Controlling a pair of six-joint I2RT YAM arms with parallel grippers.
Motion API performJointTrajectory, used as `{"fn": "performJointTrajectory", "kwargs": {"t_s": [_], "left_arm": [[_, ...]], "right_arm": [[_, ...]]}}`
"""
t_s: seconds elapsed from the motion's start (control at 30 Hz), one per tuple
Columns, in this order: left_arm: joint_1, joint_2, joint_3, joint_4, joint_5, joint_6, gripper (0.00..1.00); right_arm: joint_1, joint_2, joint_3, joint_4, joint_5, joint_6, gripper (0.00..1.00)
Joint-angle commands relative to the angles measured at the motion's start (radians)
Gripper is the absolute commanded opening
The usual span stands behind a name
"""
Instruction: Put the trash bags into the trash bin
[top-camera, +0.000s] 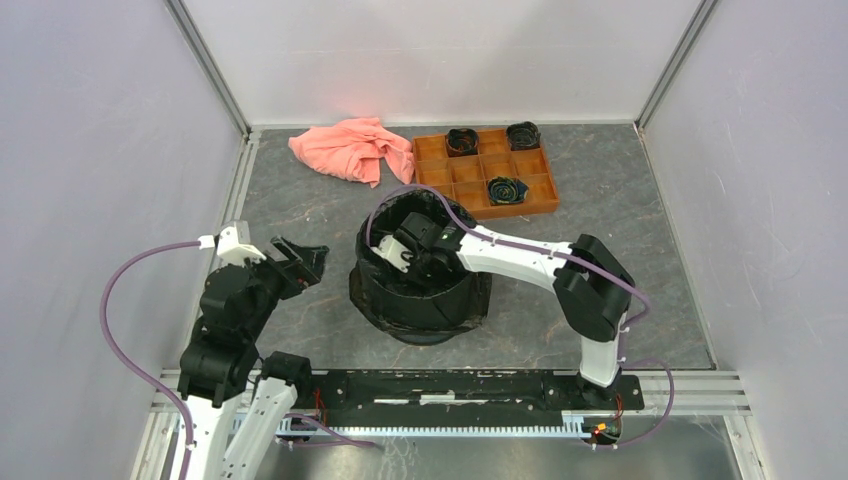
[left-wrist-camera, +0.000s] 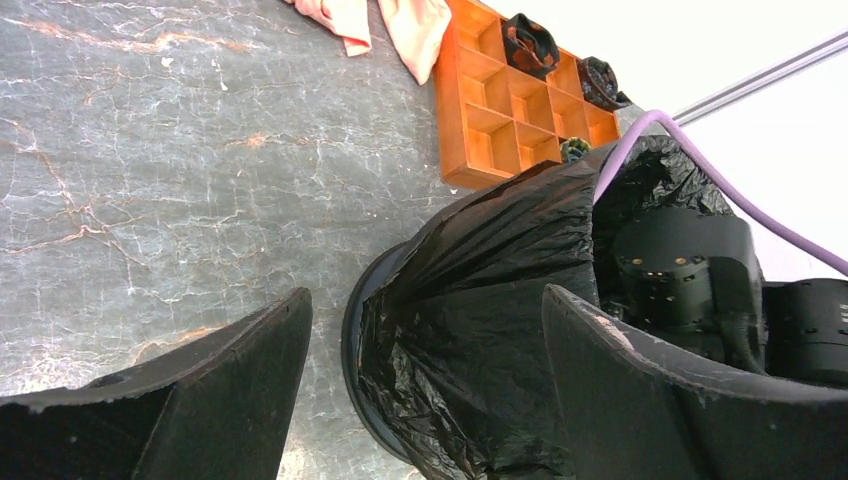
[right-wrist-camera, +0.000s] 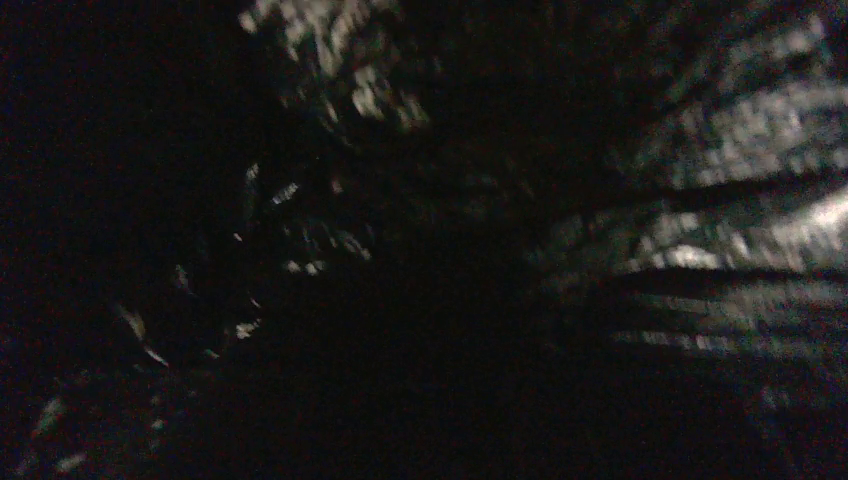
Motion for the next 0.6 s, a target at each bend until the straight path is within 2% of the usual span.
{"fn": "performJointTrajectory", "kwargs": {"t_s": [0.0,0.13,0.37,0.57], "left_arm": [[-0.001,-0.004,0.020,-0.003,0.027,0.040,0.91],[-0.001,-0.003,0.024,-0.010,0.034,0.031,0.91],[-0.001,0.022,0.035,-0.004,0.036,0.027,0.91],[-0.001,0.036,0.051,-0.001,0.035,0.036,0.91]], "right_arm": [[-0.003,0.062,0.017,0.032,-0.058,-0.013,0.22],[-0.004,0.052,0.046,0.029,-0.080,0.001,0.32],[-0.004,-0.121,0.032,0.046,-0.074,0.047,0.55],[-0.004,-0.215,0.018,0.052,-0.071,0.084,0.65]]}}
